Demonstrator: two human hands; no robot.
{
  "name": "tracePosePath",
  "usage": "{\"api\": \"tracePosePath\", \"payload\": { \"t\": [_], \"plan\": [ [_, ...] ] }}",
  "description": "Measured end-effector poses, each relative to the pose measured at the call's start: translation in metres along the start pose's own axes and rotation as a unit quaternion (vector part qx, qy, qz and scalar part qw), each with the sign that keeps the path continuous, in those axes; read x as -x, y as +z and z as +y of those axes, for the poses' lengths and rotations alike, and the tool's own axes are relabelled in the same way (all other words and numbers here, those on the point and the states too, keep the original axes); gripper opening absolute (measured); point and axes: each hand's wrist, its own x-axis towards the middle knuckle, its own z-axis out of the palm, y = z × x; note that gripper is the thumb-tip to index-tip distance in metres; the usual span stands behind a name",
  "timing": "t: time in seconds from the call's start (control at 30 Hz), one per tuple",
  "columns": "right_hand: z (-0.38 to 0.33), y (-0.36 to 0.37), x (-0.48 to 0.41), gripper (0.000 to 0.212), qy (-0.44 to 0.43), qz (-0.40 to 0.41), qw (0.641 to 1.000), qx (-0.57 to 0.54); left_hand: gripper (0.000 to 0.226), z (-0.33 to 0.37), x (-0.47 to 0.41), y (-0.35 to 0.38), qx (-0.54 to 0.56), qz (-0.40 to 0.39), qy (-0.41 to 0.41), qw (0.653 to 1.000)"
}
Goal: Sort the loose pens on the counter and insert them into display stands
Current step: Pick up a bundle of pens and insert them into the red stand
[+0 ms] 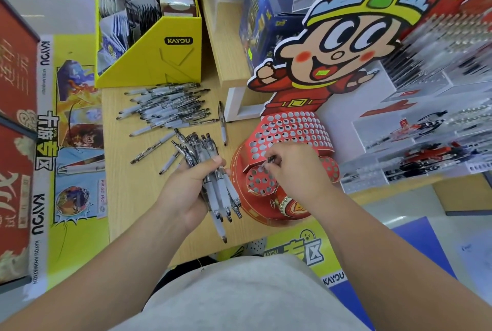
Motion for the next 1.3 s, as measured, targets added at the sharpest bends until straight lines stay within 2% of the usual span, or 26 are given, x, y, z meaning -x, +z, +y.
{"api": "tracePosePath", "payload": {
  "t": [0.17,0.27,0.5,0.67,0.73,0.8,0.83,0.87,0.93,0.97,1.1,1.2,1.3],
  "plan": [
    [0.001,0.0,-0.003,0.015,0.015,0.003,0.999,-0.044,0.024,-0.003,0.004,-0.002,0.008,0.002,-0.001,1.0],
    [0.004,-0.001,-0.002,0.012,0.013,0.006,0.999,-0.05,0.015,-0.004,0.009,0.0,0.0,-0.015,-0.005,1.0],
    [0.007,0.003,0.004,0.011,0.021,-0.008,0.998,-0.052,0.042,-0.004,0.018,0.007,-0.013,-0.021,-0.007,1.0],
    [0.005,0.002,-0.001,0.009,0.019,-0.026,0.999,-0.028,0.052,-0.004,0.025,0.009,-0.028,-0.029,-0.009,0.999],
    [0.005,-0.002,-0.003,0.015,0.026,-0.046,0.998,-0.018,0.058,-0.005,0.028,0.009,-0.05,-0.032,-0.003,0.998],
    [0.003,-0.011,-0.002,0.037,0.024,-0.04,0.999,0.002,0.07,-0.005,0.03,0.01,-0.077,-0.038,0.005,0.996],
    [0.001,-0.016,-0.001,0.047,0.021,-0.018,1.0,0.001,0.065,-0.004,0.03,0.009,-0.088,-0.04,0.009,0.995],
    [-0.003,-0.022,0.001,0.05,0.022,0.012,0.999,-0.024,0.054,-0.004,0.03,0.009,-0.098,-0.044,0.012,0.994],
    [-0.016,-0.032,0.005,0.031,0.04,0.05,0.989,-0.137,0.031,-0.002,0.032,0.011,-0.117,-0.051,0.016,0.992],
    [-0.024,-0.036,0.006,0.024,0.057,0.041,0.976,-0.204,0.025,-0.002,0.032,0.012,-0.127,-0.058,0.019,0.99],
    [-0.042,-0.039,0.013,0.02,0.119,-0.069,0.918,-0.373,0.033,0.0,0.033,0.023,-0.173,-0.094,0.025,0.98],
    [-0.038,-0.037,0.016,0.009,0.157,-0.079,0.882,-0.438,0.029,-0.002,0.033,0.031,-0.199,-0.12,0.015,0.972],
    [-0.033,-0.037,0.017,0.01,0.177,-0.085,0.864,-0.464,0.027,-0.002,0.032,0.034,-0.196,-0.123,0.003,0.973]
  ]
}}
